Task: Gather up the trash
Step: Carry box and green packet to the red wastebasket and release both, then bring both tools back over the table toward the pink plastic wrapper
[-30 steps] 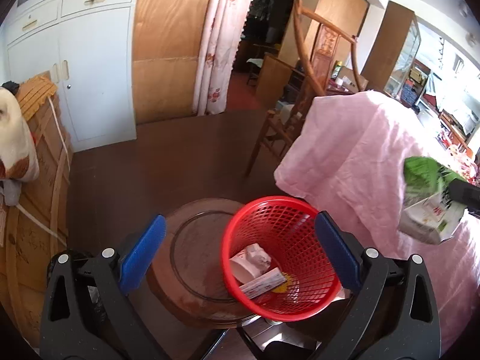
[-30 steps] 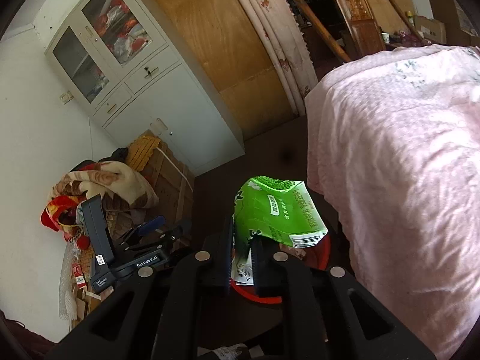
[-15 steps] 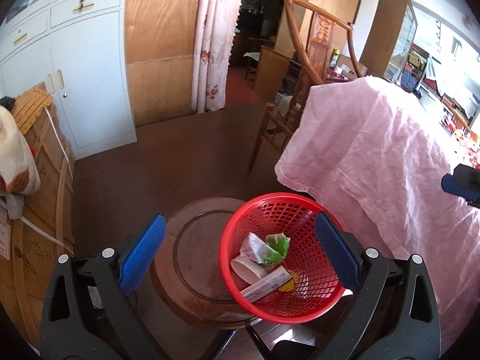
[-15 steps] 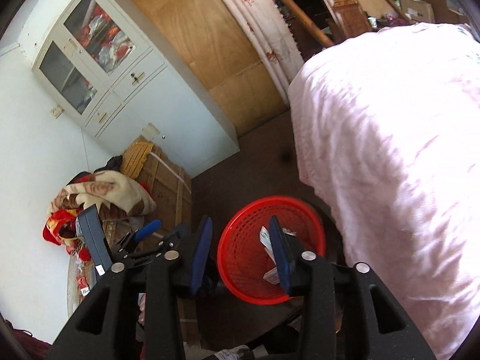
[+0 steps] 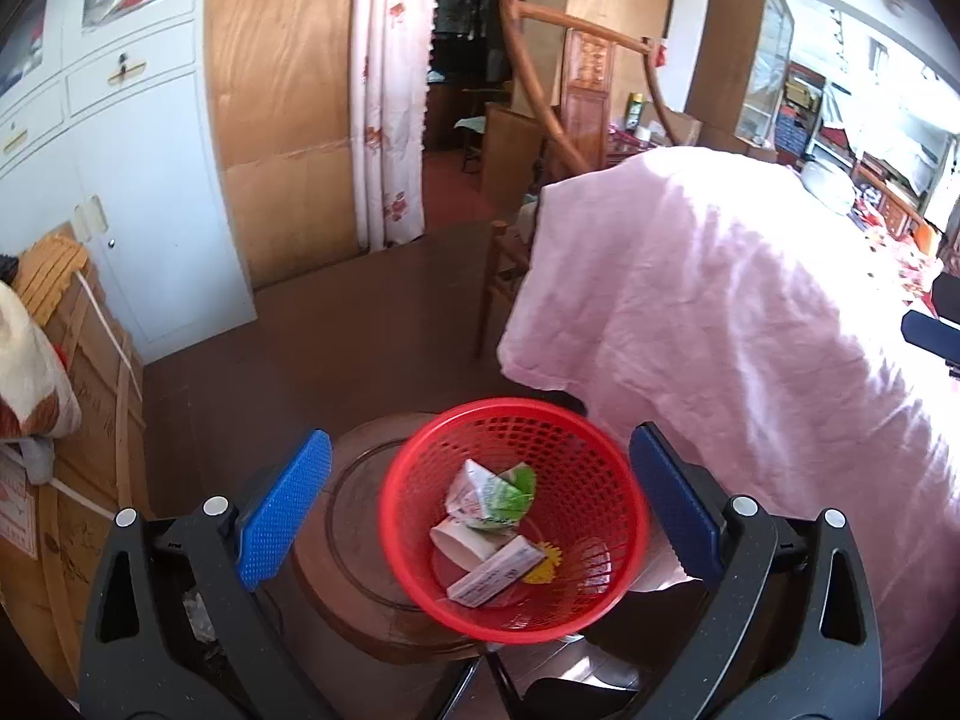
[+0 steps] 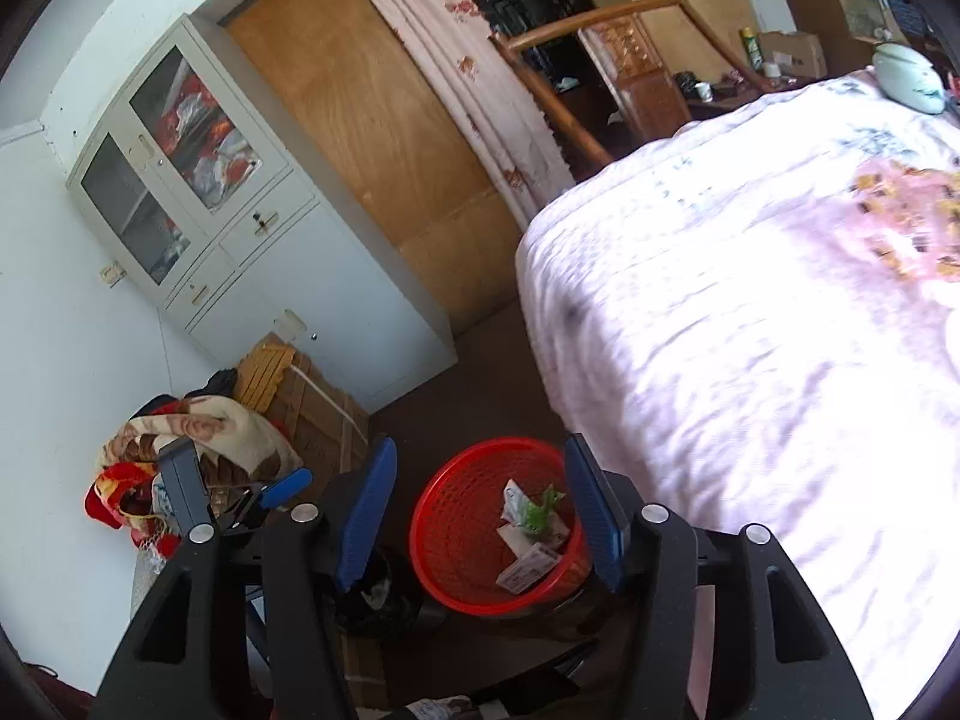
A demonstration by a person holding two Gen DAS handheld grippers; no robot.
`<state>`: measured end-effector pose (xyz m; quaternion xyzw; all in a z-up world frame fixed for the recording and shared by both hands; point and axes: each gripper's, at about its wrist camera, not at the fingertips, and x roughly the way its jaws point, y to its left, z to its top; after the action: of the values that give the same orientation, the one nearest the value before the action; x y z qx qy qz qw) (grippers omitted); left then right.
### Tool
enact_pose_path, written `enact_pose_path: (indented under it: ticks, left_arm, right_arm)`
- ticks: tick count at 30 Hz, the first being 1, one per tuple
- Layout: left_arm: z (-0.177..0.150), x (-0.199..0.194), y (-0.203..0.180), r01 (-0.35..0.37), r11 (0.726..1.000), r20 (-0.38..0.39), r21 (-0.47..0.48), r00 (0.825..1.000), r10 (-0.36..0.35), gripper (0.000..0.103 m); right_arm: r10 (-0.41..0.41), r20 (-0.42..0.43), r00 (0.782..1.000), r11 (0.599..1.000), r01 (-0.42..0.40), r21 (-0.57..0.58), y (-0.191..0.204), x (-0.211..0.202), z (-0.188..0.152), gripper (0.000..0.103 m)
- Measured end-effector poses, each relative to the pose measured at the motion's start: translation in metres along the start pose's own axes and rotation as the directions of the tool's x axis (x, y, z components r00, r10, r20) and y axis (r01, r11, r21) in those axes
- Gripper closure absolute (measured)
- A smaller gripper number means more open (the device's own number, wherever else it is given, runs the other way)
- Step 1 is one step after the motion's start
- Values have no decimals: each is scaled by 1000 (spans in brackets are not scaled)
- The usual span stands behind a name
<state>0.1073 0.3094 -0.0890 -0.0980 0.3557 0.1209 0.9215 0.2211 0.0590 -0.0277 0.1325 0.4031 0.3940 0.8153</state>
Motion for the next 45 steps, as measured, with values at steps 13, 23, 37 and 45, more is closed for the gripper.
enact_pose_path:
  ticks: [13,23,37,45]
  left_arm:
    - [21,-5,-93,90,986,21,141,995,-94,7]
    - [46,5,-194,208,935,29,287,974,-226,7]
    - [94,32,-325,371,849,-23,376,920,-392,7]
    - [140,63,-386,455,833,-79,314,887,-455,7]
  right_arm:
    - [-224,192,955,975,222,30,-64,-114,12,19]
    - [-505,249,827,863,495,103,-140,-207,11,6]
    - [-598,179,781,792,542,283,-239,-241,-23,6]
    - [-601,216,769,791,537,293,-233,-251,-22,6]
